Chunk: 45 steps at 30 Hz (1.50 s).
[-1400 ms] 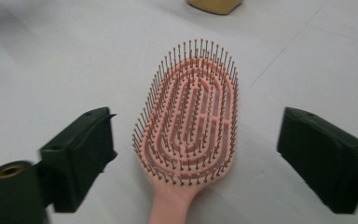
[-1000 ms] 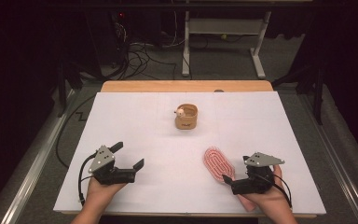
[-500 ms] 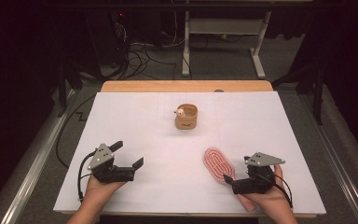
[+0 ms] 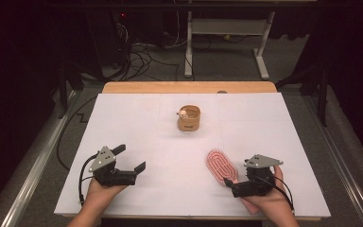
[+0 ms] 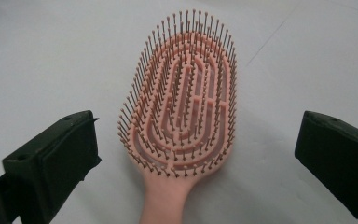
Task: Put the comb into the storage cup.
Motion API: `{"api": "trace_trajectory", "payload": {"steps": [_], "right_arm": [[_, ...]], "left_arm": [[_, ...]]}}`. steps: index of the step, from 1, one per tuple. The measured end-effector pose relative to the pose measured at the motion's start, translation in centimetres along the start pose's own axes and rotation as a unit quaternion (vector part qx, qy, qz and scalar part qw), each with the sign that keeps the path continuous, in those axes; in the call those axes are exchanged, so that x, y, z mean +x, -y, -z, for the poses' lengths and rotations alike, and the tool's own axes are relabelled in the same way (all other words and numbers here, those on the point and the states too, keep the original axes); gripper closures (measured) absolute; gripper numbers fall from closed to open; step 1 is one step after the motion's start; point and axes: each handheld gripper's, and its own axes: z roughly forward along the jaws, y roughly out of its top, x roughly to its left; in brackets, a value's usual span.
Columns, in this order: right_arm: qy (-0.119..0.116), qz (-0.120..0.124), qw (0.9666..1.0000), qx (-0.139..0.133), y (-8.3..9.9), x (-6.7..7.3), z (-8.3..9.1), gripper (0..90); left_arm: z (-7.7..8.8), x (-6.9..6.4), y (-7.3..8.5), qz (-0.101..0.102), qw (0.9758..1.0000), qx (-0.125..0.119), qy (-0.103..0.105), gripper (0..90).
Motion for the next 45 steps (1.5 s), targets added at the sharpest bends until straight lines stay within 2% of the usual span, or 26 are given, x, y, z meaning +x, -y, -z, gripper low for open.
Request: {"api": "trace_trajectory", "payload": {"steps": [7,10,14,25,32,43,45], "right_arm": [[0.0,-0.008,0.9993,0.037,-0.5,0.4,-1.0,0.1],[0.004,0.003,0.9984,0.056,-0.7,0.6,-1.4,0.1],[0.009,0.0,0.9973,0.073,-0.9,0.8,-1.4,0.2],[0.012,-0.01,0.9901,0.139,-0.9,0.5,-1.3,0.1],[0.008,-0.001,0.9871,0.16,-0.9,0.4,-1.2,0.1],[0.0,0.014,0.9801,0.198,-1.2,0.7,-1.3,0.2],[0.001,0.009,0.9784,0.207,-1.3,0.8,-1.3,0.2]], "left_arm": [[0.2,0.3,0.2,-0.004,1.0,0.001,-0.001,0.0],[0.2,0.6,0.4,0.001,1.0,0.004,0.002,0.0],[0.3,0.6,0.6,-0.002,0.9999,0.008,0.007,0.0],[0.3,0.2,0.7,-0.012,0.9998,-0.001,0.015,0.0],[0.1,0.1,0.8,-0.01,0.9997,-0.008,0.023,0.0],[0.1,0.0,0.9,-0.01,0.9996,-0.011,0.025,0.0],[0.1,0.0,0.9,-0.01,0.9996,-0.012,0.025,0.0]]}}
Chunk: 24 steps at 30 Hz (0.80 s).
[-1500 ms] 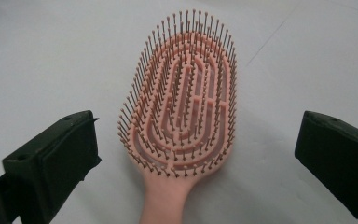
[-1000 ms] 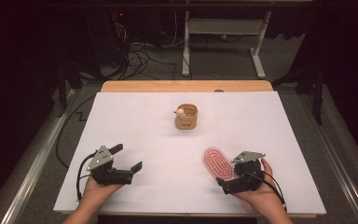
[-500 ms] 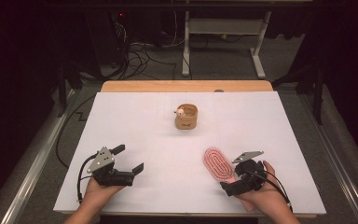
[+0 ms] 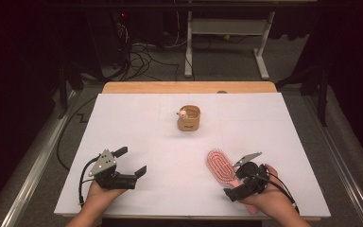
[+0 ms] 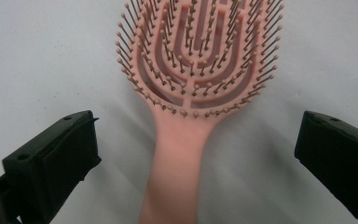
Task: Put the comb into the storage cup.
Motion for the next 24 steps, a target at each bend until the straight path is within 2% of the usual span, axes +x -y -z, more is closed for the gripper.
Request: {"api": "trace_trajectory", "payload": {"steps": [12,14,15,16,24], "right_arm": [[-0.009,0.007,0.9993,0.037,-1.4,0.1,-0.5,0.2],[-0.014,0.004,0.999,0.042,-1.7,0.2,-0.6,0.2],[-0.014,-0.005,0.9988,0.047,-1.8,0.3,-0.6,0.2],[-0.012,0.004,0.9989,0.045,-2.0,0.2,-0.7,0.2],[-0.002,0.004,0.9987,0.05,-3.3,0.1,-0.6,0.2]], "left_arm": [[0.0,0.0,0.1,0.001,1.0,-0.003,0.002,0.0],[0.0,0.0,0.1,0.001,1.0,-0.003,0.001,0.0],[0.1,0.0,0.1,0.004,1.0,-0.004,0.001,0.0],[0.1,0.0,0.1,0.005,1.0,-0.004,0.001,0.0],[0.1,0.0,0.2,0.006,1.0,-0.004,0.0,0.0]]}}
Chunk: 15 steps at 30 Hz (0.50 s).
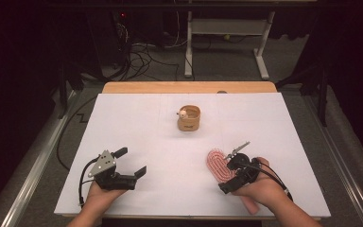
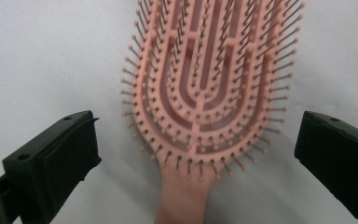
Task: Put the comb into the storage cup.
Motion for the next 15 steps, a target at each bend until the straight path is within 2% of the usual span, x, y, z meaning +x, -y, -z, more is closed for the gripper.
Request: {"api": "trace_trajectory", "payload": {"steps": [13,15], "right_arm": [[0.0,0.0,1.0,0.009,-2.5,0.3,-0.6,0.7],[0.002,0.006,0.9999,0.009,-2.9,0.2,-0.8,1.4]], "left_arm": [[-0.1,-0.1,0.1,-0.001,1.0,0.002,0.002,0.0],[-0.1,-0.1,0.1,0.0,1.0,0.002,0.001,0.0]]}}
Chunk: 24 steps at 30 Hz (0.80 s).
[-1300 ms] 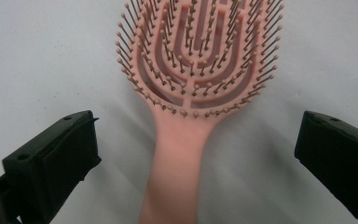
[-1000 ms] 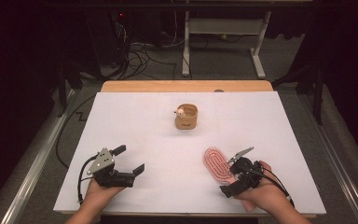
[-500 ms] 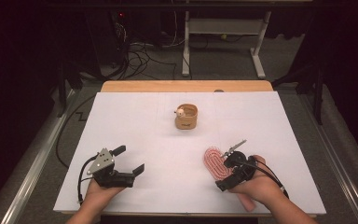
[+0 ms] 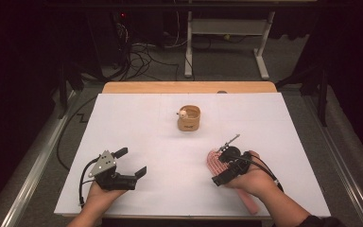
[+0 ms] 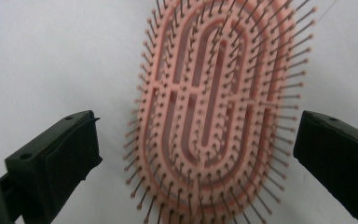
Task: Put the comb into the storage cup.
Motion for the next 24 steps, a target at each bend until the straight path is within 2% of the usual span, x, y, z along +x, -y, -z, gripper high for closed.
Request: {"api": "trace_trajectory", "payload": {"steps": [5,10,11,17,20,24], "right_arm": [[-0.001,-0.001,1.0,0.006,-0.8,-0.1,-0.7,4.1],[-0.003,-0.01,0.9998,0.018,-1.3,-0.4,-1.1,10.3],[-0.001,-0.005,0.9998,0.017,-1.3,-0.5,-1.2,11.0],[0.003,-0.013,0.9997,0.023,-1.7,-0.6,-1.3,13.5],[0.01,-0.011,0.9994,0.032,-2.0,-0.5,-1.3,15.6],[0.009,-0.017,0.9989,0.043,-2.5,-0.6,-1.4,16.1]], "left_arm": [[0.0,0.0,0.0,0.001,1.0,0.0,0.0,0.0],[0.0,0.1,0.0,0.002,1.0,0.0,0.0,0.0],[0.0,0.1,0.0,0.002,1.0,0.001,-0.001,0.0],[0.0,0.1,0.0,0.003,1.0,0.0,-0.001,0.0],[0.0,0.1,0.0,0.002,1.0,0.0,0.002,0.0],[0.0,0.1,0.0,0.003,1.0,-0.003,0.001,0.0]]}}
